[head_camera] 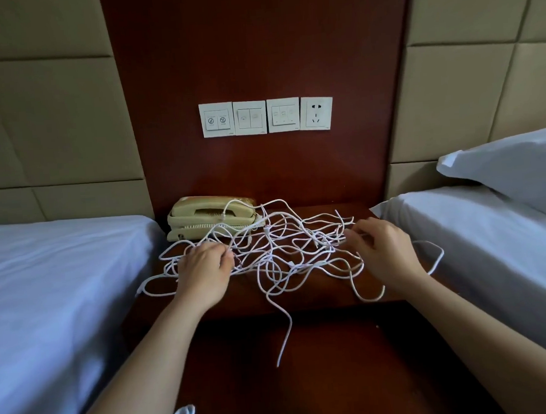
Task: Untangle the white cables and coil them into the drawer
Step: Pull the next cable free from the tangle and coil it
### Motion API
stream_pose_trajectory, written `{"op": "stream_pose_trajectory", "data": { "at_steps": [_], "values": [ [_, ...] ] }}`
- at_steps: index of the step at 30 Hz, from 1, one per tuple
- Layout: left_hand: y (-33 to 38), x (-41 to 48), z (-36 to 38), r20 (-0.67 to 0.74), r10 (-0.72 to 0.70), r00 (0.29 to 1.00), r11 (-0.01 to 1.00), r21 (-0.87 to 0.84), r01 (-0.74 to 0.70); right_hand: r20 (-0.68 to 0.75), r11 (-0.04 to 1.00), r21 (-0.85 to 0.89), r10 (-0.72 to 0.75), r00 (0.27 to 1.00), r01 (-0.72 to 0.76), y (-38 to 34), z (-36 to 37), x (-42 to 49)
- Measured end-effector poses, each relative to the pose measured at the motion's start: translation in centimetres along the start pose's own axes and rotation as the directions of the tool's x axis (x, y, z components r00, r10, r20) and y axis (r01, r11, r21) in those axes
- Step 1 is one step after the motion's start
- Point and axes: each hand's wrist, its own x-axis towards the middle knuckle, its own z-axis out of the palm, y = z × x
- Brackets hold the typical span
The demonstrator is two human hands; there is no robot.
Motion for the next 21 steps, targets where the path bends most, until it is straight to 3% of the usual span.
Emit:
{"op": "stream_pose_trajectory", "data": {
  "at_steps": [4,6,9,11,14,17,21],
  "values": [
    [0.8,-1.0,-0.4,0.049,0.110,0.993,0.983,-0.153,-0.101,0.041,0.998,-0.020,0.052,0.998,-0.051,1.0,1.1,-0.2],
    [1.8,-1.8,-0.5,0.065,0.178,0.982,0.980,-0.105,-0.170,0.105,0.995,0.060,0.079,0.991,-0.085,0.5,1.5,-0.5],
    [3.6,-2.6,-0.2,0.046,0.292,0.955,0.955,0.040,-0.294,0.205,0.930,0.320,0.120,0.971,-0.182,-1.8,1.3,-0.9],
    [4.7,-3.1,-0.1,0.057,0.348,0.936,0.930,0.106,-0.353,0.207,0.903,0.407,0.057,0.977,-0.139,-3.3,1.4,-1.0],
    [5.6,-3.4,0.0,0.055,0.379,0.924,0.912,0.144,-0.383,0.255,0.935,0.354,-0.058,0.965,-0.037,-4.3,1.8,-0.9],
    [5.6,-3.4,-0.2,0.031,0.393,0.919,0.900,0.193,-0.391,0.319,0.966,0.256,-0.068,0.945,-0.017,-4.2,1.9,-0.5],
    [4.9,-3.0,-0.8,-0.022,0.400,0.916,0.903,0.185,-0.389,0.158,0.988,0.016,-0.153,0.975,0.152,-3.5,0.6,0.5]
  ]
}}
